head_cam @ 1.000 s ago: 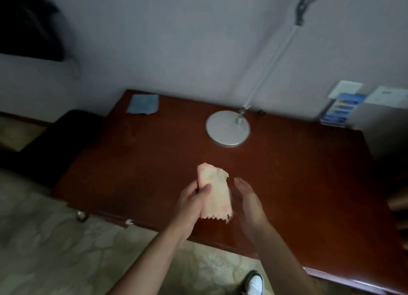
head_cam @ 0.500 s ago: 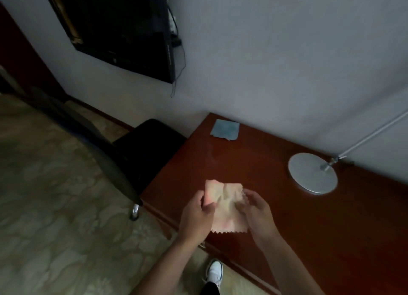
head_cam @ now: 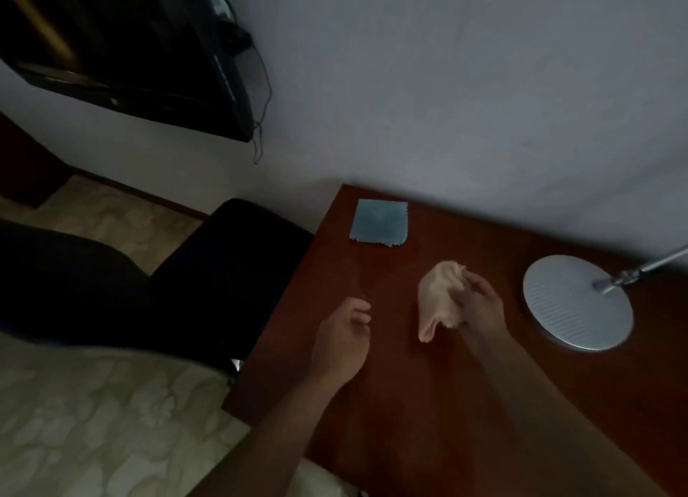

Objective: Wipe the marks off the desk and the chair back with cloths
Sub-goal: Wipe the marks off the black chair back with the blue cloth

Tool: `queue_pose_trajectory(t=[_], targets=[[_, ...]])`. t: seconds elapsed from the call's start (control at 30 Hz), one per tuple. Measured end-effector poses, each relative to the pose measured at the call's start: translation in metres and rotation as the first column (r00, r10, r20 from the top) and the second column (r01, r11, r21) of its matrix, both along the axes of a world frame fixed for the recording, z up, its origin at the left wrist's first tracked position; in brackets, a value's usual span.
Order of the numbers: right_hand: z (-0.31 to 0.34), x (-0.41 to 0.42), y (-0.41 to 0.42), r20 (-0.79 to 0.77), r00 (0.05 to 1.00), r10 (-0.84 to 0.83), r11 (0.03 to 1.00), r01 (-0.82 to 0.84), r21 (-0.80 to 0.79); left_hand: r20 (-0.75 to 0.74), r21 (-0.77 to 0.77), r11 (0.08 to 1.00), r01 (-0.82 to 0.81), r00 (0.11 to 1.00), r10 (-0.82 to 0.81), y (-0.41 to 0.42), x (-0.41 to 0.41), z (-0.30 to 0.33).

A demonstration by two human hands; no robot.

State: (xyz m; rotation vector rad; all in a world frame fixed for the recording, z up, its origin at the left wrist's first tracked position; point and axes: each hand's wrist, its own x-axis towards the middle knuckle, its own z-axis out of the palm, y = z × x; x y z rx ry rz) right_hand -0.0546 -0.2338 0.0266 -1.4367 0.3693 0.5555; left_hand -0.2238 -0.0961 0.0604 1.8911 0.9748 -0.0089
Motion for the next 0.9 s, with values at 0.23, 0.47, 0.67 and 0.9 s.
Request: queue_pose_trajectory(t=[0.23,0.47,0.67,0.9], targets=[[-0.008,0.096,0.035,0.021,0.995,-0.102,0.994,0.101,0.044,0.042,-0.017,0.998,0.058,0.997,-0.057,0.039,0.040,-0.008],[-0.039,0.095,0.080,0.208,0.908,0.363,0.595,-0.054,-0.802,0.065,-0.068,0.986,0.149,0.987,-0.145,0.079,0.078,-0.024],[-0.049,0.108,0.169,0.078,0.881,0.467,0.642,-0.277,-0.715,0.051,-0.147,0.974,0.174,0.984,-0.168,0.119,0.093,-0.040],[-0.081,0.129,0.227,-0.150,0.933,0.327,0.403,-0.282,-0.871,0.061,-0.218,0.964,0.153,0.988,-0.143,0.162,0.089,-0.062]])
